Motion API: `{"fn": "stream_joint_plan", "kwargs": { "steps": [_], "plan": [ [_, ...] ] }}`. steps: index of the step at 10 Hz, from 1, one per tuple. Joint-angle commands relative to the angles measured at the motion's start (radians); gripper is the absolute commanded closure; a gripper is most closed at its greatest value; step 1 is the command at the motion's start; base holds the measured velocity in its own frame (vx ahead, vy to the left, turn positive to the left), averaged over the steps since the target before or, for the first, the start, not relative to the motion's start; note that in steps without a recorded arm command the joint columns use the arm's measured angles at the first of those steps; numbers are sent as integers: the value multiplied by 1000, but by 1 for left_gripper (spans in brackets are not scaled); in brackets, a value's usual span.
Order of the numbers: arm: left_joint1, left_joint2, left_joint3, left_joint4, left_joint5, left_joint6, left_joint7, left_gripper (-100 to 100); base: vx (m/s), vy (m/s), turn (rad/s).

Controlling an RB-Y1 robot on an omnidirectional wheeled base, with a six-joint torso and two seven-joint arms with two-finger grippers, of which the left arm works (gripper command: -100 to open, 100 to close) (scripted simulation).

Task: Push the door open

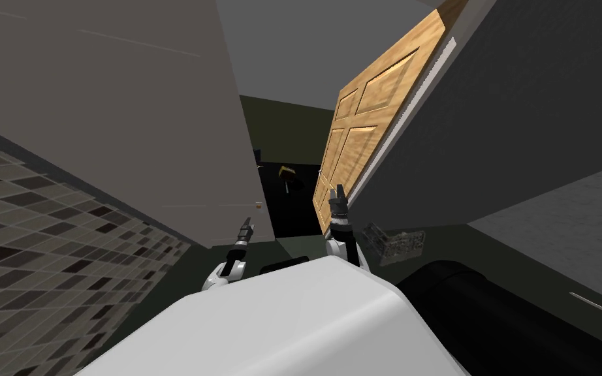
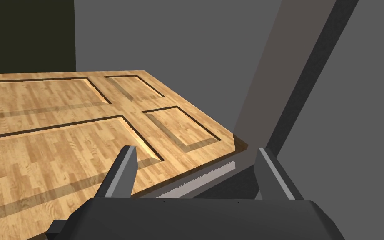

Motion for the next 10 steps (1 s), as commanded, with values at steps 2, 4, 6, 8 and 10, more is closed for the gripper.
{"fn": "stream_joint_plan", "kwargs": {
  "steps": [2,4,6,8,10],
  "plan": [
    [0,-1,3,4,3,-2,-6,-100,145,-24,-25],
    [-1,-3,7,10,7,-5,-12,-100,189,-24,-25],
    [-1,-6,11,15,10,-8,-19,-100,195,-19,-31],
    [-2,-11,14,20,13,-10,-25,-100,198,36,-24],
    [-2,-11,15,20,14,-10,-26,-100,143,-2,-6]
  ]
}}
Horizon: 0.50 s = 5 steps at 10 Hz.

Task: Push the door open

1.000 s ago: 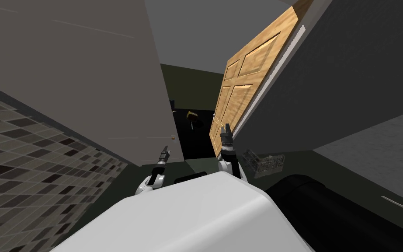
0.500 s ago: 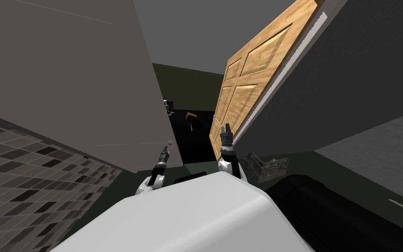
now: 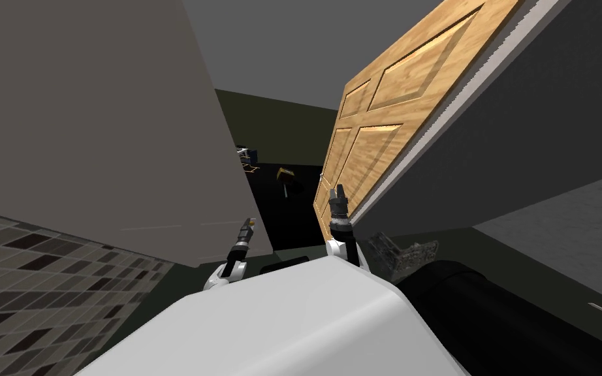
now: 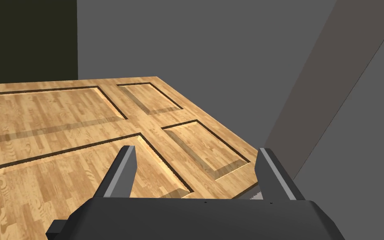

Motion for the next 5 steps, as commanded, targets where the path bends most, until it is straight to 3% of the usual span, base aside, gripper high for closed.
{"fn": "stream_joint_plan", "kwargs": {
  "steps": [1,5],
  "plan": [
    [-1,1,1,0,0,2,0,100,-17,2,-6],
    [-1,1,1,0,0,2,0,100,-15,2,-3]
  ]
}}
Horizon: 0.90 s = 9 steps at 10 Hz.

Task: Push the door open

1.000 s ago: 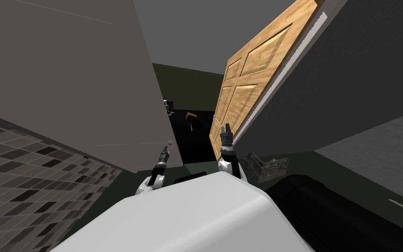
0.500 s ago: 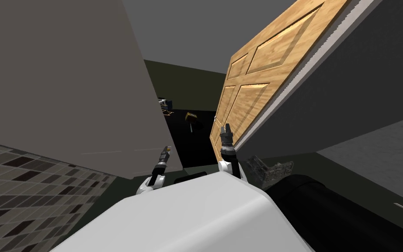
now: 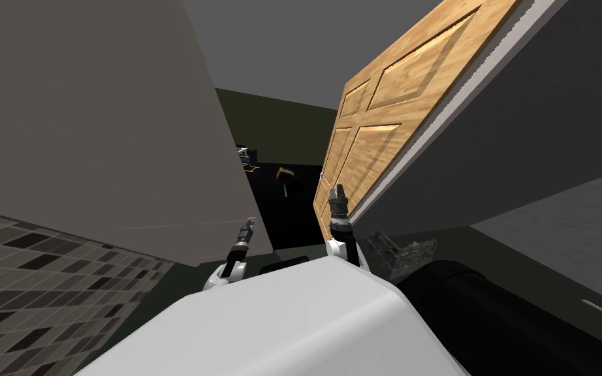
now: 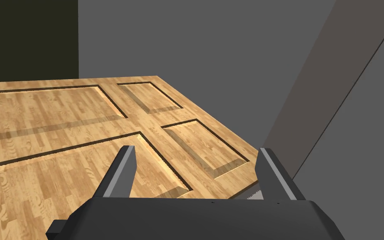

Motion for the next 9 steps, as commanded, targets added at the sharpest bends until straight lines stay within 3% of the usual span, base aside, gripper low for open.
{"fn": "stream_joint_plan", "kwargs": {
  "steps": [1,9],
  "plan": [
    [-1,0,0,-2,0,-2,1,100,0,0,0],
    [-1,13,64,6,40,6,-31,100,171,-53,35]
  ]
}}
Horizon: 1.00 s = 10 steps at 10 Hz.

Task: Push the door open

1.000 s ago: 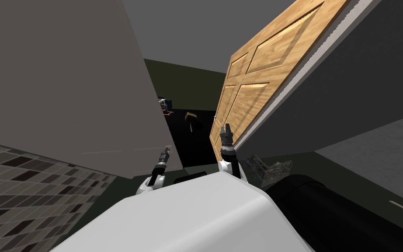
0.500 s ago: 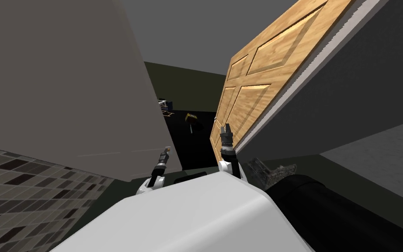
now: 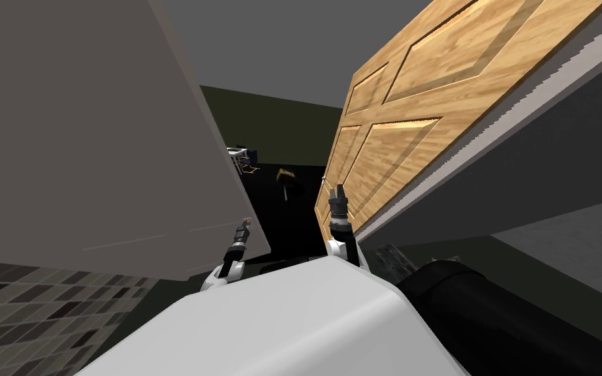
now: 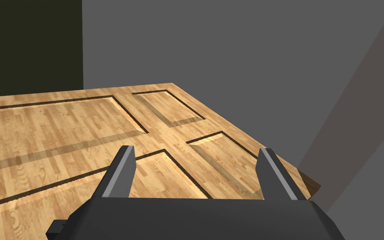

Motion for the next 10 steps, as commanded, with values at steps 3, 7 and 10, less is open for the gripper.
{"fn": "stream_joint_plan", "kwargs": {
  "steps": [3,7,10],
  "plan": [
    [21,8,34,-33,19,13,-15,100,159,-42,43],
    [20,11,76,-30,45,17,-35,100,183,-65,53],
    [19,12,108,-27,65,20,-50,100,209,-74,80]
  ]
}}
